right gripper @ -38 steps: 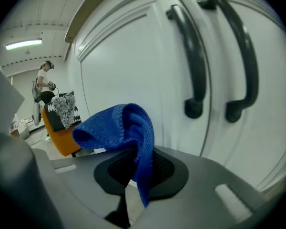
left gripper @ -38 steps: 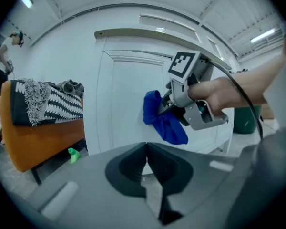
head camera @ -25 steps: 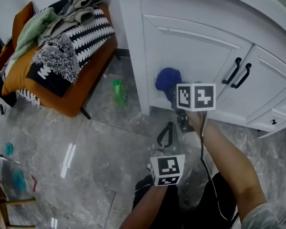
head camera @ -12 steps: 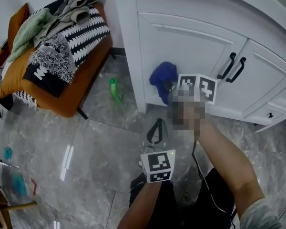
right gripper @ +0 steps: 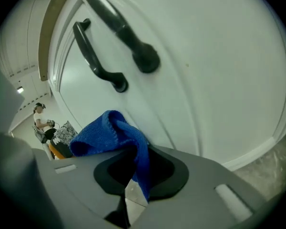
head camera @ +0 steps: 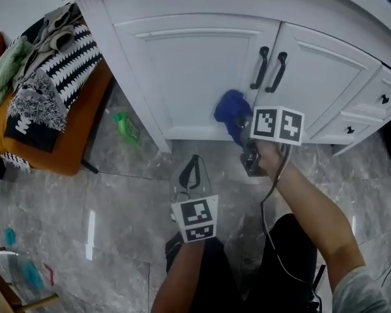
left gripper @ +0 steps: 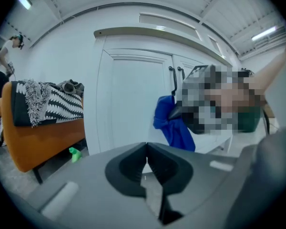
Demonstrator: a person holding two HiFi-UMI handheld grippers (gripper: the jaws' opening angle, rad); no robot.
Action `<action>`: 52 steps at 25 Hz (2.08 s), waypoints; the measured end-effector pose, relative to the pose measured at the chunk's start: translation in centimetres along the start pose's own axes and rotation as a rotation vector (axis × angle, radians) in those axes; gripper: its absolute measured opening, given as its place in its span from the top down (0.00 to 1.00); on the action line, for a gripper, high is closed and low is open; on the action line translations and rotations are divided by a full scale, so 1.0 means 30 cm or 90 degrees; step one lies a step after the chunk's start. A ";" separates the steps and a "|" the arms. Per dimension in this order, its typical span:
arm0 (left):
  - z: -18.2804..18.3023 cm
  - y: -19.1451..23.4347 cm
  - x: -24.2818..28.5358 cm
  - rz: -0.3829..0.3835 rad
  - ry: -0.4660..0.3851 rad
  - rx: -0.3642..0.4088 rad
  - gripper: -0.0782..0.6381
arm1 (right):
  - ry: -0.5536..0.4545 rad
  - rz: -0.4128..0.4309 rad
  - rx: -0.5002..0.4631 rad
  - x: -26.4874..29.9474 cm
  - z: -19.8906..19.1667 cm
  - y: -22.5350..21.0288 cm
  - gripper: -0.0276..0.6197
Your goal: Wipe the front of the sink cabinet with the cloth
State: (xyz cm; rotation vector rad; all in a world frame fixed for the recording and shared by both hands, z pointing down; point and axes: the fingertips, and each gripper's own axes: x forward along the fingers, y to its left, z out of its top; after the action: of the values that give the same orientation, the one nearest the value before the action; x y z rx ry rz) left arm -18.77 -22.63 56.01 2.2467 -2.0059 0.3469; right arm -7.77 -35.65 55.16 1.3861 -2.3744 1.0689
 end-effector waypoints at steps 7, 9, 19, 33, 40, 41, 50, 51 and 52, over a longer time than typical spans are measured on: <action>0.008 -0.100 0.029 -0.020 0.003 0.028 0.88 | -0.001 -0.038 0.004 -0.109 -0.013 -0.216 0.87; 0.011 -0.127 0.038 -0.023 0.002 0.042 0.88 | -0.006 -0.061 0.009 -0.138 -0.007 -0.288 0.87; -0.017 -0.231 0.069 -0.061 0.033 0.090 0.88 | -0.022 -0.205 0.032 -0.378 0.012 -0.748 0.87; -0.035 -0.307 0.118 -0.079 0.036 0.129 0.88 | -0.137 -0.172 -0.069 -0.558 0.091 -0.845 0.87; 0.028 -0.342 0.069 -0.111 0.010 0.105 0.88 | -0.179 -0.138 -0.160 -0.613 0.112 -0.696 0.87; 0.048 -0.357 0.033 -0.123 0.011 0.103 0.88 | -0.184 -0.144 -0.182 -0.644 0.112 -0.665 0.87; 0.548 -0.405 -0.286 -0.180 0.021 0.108 0.88 | -0.156 -0.123 -0.264 -1.033 0.219 -0.326 0.86; 0.620 -0.413 -0.321 -0.190 0.027 0.111 0.88 | -0.154 -0.122 -0.267 -1.095 0.258 -0.279 0.86; 0.696 -0.418 -0.359 -0.199 0.032 0.114 0.88 | -0.152 -0.123 -0.273 -1.162 0.301 -0.228 0.86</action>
State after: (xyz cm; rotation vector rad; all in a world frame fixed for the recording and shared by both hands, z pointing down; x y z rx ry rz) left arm -5.42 -15.57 34.07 2.5787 -1.6210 0.5609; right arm 18.47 -20.03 34.87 1.5978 -2.3709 0.3312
